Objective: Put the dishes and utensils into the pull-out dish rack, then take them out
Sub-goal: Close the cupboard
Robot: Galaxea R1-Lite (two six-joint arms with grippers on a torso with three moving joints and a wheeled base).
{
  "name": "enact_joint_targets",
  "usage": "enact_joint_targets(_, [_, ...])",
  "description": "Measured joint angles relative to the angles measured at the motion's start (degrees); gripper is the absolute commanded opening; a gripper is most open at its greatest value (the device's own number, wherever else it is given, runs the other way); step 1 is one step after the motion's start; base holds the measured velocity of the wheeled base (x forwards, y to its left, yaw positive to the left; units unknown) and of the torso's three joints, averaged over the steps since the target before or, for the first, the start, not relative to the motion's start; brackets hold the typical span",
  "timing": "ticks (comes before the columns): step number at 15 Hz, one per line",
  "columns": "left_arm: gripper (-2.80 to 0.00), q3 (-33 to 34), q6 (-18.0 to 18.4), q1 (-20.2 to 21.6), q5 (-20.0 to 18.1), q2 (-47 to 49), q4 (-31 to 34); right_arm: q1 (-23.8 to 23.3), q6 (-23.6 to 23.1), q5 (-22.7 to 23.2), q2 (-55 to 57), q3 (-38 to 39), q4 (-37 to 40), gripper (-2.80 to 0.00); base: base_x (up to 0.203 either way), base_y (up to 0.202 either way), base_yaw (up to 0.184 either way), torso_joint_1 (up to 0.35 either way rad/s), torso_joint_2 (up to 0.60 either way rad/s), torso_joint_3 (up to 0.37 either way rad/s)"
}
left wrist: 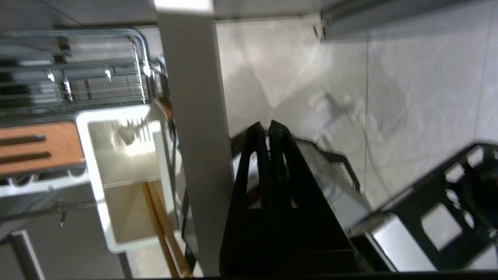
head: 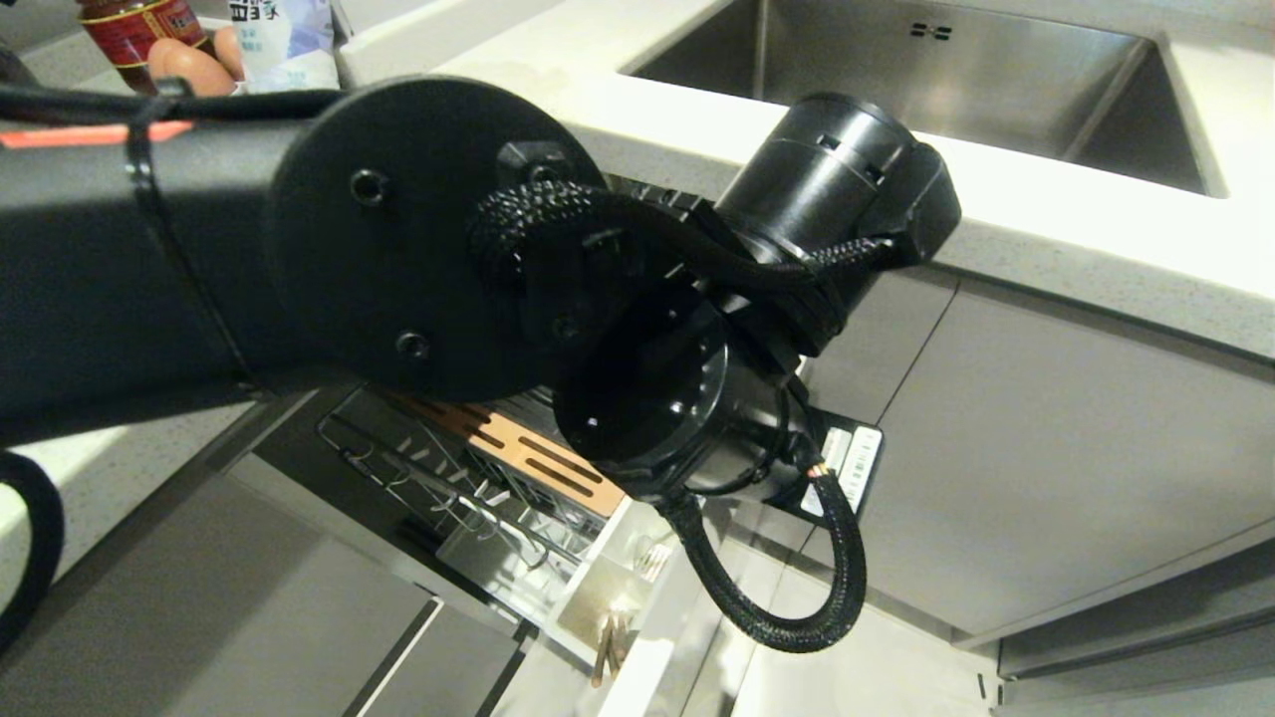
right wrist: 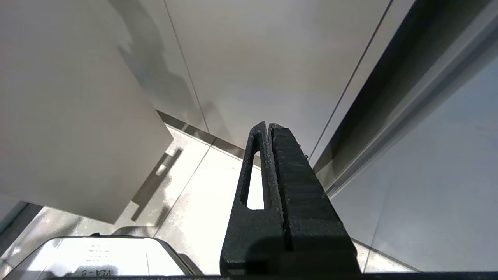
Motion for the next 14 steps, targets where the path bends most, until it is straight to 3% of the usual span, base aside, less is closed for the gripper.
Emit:
enact_joint_targets(8, [-2.8,0.3,9.1,7.6,12.6,-2.3,7.7,0.0,0.0,0.0,0.0,0.0,0.0,-2.8,0.0,0.0,0.0,0.0,0.0,0.0])
enact_joint_targets(12, [-2.8,0.6,9.3,9.9,22.2,-2.5,7.9,0.0,0.0,0.0,0.0,0.0,0.0,-2.8,0.0,0.0,0.0,0.0,0.0,0.0])
enact_joint_targets(14, [-2.8,0.8,9.4,11.5,25.0,-2.7,8.0,0.0,0.0,0.0,0.0,0.0,0.0,-2.8,0.0,0.0,0.0,0.0,0.0,0.0])
